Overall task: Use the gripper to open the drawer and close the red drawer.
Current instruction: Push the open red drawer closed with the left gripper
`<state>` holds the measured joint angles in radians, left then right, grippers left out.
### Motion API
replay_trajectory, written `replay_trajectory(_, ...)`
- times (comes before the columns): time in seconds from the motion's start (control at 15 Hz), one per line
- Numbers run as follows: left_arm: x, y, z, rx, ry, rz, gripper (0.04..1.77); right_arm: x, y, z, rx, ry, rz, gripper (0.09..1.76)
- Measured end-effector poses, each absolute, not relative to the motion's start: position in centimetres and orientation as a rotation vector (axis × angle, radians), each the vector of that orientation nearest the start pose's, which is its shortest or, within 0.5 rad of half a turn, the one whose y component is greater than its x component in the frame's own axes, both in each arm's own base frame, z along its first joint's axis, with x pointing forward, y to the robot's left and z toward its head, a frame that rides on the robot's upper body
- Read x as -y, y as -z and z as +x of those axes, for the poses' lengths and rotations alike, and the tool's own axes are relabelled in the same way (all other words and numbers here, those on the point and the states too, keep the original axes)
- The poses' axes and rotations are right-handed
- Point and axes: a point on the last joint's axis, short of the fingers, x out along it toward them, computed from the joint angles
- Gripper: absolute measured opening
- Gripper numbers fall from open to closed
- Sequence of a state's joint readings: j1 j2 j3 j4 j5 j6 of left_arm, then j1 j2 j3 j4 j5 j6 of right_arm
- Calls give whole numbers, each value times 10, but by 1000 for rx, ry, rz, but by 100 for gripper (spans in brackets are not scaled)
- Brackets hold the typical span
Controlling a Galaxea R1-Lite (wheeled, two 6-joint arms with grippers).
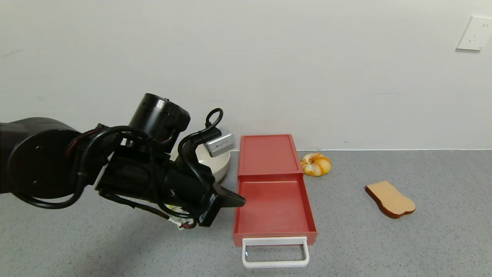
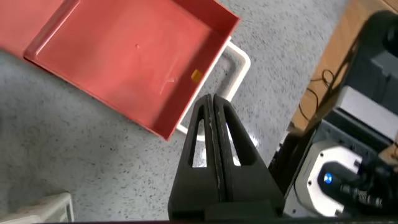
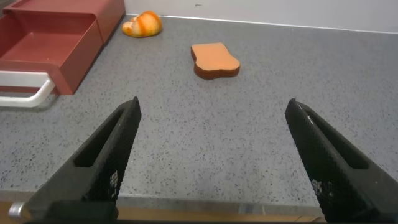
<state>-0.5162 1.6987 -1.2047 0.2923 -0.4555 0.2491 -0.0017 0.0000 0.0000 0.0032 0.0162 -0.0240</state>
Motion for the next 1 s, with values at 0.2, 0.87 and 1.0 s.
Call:
replay_trajectory(0.2, 146, -215, 249, -677, 1024, 239, 11, 0, -75, -23, -3, -15, -24, 171)
replay_trajectory(0.87, 162, -217, 233, -751, 1017, 206, 11, 0, -75, -23, -3, -15, -24, 171)
replay_trajectory(1.0, 179, -220, 225, -811, 941, 162, 11, 0, -75, -23, -3, -15, -24, 171)
